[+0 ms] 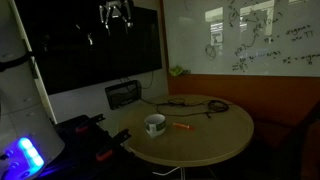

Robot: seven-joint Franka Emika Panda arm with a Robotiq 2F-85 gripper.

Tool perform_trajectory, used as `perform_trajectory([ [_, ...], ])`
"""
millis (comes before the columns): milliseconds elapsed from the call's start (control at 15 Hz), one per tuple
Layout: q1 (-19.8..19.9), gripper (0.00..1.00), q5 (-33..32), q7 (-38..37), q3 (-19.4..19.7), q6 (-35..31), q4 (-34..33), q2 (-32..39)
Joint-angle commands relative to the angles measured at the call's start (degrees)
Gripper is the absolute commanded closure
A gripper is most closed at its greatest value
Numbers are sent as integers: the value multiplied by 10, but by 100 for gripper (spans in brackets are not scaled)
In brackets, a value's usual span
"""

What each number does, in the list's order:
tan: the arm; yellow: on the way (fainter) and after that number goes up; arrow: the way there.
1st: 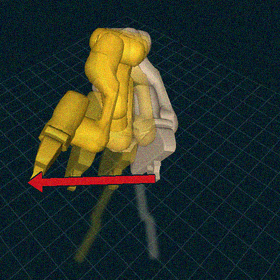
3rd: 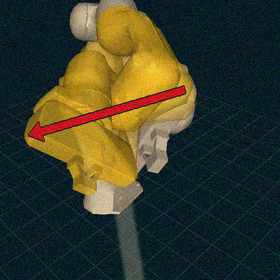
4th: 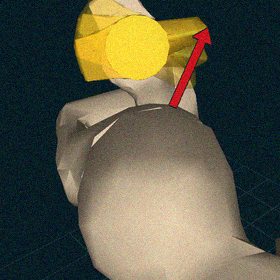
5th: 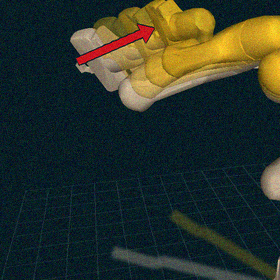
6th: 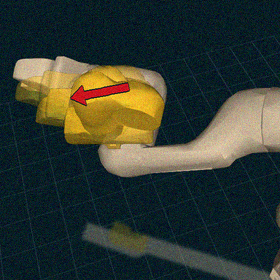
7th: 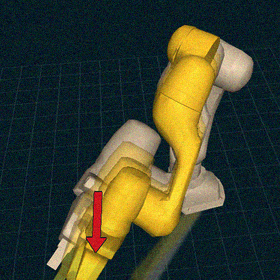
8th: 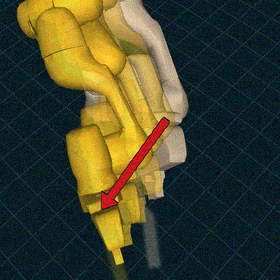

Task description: Put the orange marker in the mug

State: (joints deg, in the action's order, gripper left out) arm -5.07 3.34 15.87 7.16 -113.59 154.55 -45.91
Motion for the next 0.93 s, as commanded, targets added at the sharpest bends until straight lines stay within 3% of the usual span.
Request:
perform_trajectory([
  [0,5,0,4,3,-4,2,-1,1],
  [400,5,0,4,3,-4,2,-1,1],
  [600,30,0,3,-84,-35,-82,5,41],
  [867,59,0,-1,-191,-62,-226,-17,172],
])
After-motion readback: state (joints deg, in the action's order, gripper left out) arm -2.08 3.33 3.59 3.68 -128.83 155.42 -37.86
